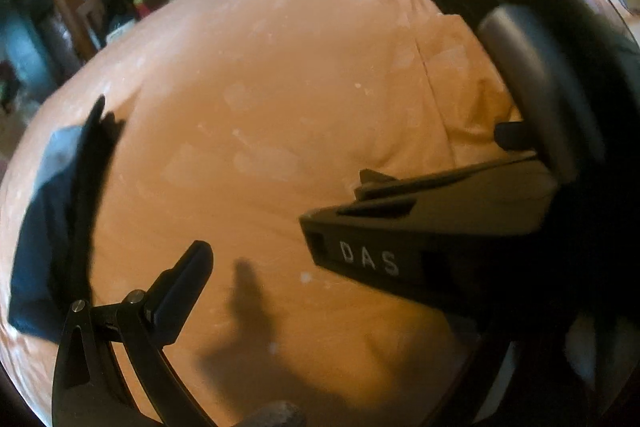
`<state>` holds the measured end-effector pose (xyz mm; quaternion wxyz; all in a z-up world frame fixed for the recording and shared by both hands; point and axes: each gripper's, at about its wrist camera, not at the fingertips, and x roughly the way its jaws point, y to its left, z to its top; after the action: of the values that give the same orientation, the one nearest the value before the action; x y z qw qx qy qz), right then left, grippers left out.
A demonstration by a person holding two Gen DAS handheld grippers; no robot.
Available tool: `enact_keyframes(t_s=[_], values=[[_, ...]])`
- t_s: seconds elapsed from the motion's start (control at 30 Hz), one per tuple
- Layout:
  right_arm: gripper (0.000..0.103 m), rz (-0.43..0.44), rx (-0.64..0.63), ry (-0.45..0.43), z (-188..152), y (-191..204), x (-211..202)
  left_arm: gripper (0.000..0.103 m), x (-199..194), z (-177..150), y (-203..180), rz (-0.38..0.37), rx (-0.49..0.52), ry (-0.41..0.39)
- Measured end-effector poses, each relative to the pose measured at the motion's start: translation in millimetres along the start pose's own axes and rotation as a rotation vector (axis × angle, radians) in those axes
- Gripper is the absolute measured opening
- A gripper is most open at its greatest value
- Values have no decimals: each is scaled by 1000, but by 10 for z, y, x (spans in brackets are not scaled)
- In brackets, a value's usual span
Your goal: Fold small clothes
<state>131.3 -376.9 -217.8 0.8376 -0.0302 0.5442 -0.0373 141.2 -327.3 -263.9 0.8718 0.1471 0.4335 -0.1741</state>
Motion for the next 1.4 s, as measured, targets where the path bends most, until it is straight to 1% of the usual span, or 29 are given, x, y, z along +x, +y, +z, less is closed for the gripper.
enact_keyframes(t_s=[0.03,0.07,0.1,0.23,0.3,0.37,0.4,0.43,0.47,0.5,0.57,0.6,0.8,0.9,1.0,1.4], values=[[103,-22,-28,-22,-6,23,11,103,84,-12,23,-19,-10,4],[103,-44,-23,-50,-43,37,8,103,165,-20,88,-72,-36,5],[103,-47,-15,-61,-67,32,-4,103,198,-19,136,-97,-53,8],[103,-11,13,-87,-149,-95,-61,103,186,-8,165,-67,-40,14],[103,-1,17,-91,-179,-184,-77,103,183,-14,198,-72,-48,26],[103,1,15,-94,-184,-247,-93,103,205,-11,268,-114,-82,37],[103,-3,13,-97,-199,-193,-96,103,223,-16,322,-139,-102,39],[103,-3,12,-97,-207,-231,-96,103,235,-18,378,-161,-120,42],[103,-3,12,-97,-222,-266,-108,103,193,-27,341,-172,-130,41],[103,-6,10,-96,-216,-226,-120,103,193,-27,357,-173,-131,40],[103,-9,9,-95,-195,-301,-88,103,186,-28,368,-164,-123,41],[103,-15,6,-95,-164,-140,-98,103,174,-29,362,-165,-124,41],[103,-15,8,-96,-166,-144,-98,103,125,-46,414,-166,-123,39],[103,-16,8,-98,-133,-97,-57,103,123,-32,308,-164,-124,41],[103,-18,9,-98,-121,-89,-44,103,137,-90,219,-160,-122,38],[103,-27,12,-96,-125,-80,-28,103,156,-93,161,-157,-124,38]])
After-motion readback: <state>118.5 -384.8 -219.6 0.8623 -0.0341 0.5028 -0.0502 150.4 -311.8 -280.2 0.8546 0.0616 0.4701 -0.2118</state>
